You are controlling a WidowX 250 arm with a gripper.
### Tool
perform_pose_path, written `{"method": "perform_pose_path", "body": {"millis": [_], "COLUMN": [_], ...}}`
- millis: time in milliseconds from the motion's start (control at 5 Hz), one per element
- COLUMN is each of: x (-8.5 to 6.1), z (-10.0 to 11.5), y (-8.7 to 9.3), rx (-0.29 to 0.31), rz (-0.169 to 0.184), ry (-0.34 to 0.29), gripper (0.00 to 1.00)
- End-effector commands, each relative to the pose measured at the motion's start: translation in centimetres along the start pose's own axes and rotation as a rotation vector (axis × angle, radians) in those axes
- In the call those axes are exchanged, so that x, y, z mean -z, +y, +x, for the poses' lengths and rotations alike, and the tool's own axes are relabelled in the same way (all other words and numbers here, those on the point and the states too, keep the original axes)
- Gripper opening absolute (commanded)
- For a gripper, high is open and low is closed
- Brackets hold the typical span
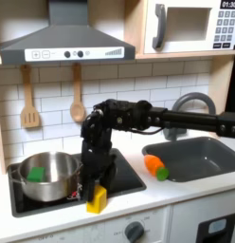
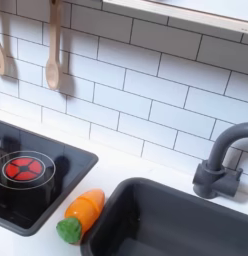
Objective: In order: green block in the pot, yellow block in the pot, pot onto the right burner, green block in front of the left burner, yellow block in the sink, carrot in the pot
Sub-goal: 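Put the yellow block in the pot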
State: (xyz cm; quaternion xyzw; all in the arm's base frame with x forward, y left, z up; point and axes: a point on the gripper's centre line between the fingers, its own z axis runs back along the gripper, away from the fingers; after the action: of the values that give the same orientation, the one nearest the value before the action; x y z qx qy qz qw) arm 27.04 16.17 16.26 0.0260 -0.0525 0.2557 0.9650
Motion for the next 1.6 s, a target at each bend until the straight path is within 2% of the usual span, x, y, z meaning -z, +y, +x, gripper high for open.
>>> {"method": "perform_pose_path", "body": {"millis": [0, 400, 1000, 1200, 1400], "x": [0.6, 1.4, 1.6, 1.7, 1.7], "z": [-0.2, -0.5, -0.6, -0.5, -0.6], "y": [0.0, 0.0, -0.2, -0.6, -0.7], "rx": [0.002, 0.004, -0.001, 0.005, 0.002], "rz": [0.006, 0.009, 0.004, 0.001, 0.006], "ry": [0.008, 0.019, 0.024, 0.020, 0.021], "gripper": [1.00, 1.00, 1.00, 0.00, 0.00]}}
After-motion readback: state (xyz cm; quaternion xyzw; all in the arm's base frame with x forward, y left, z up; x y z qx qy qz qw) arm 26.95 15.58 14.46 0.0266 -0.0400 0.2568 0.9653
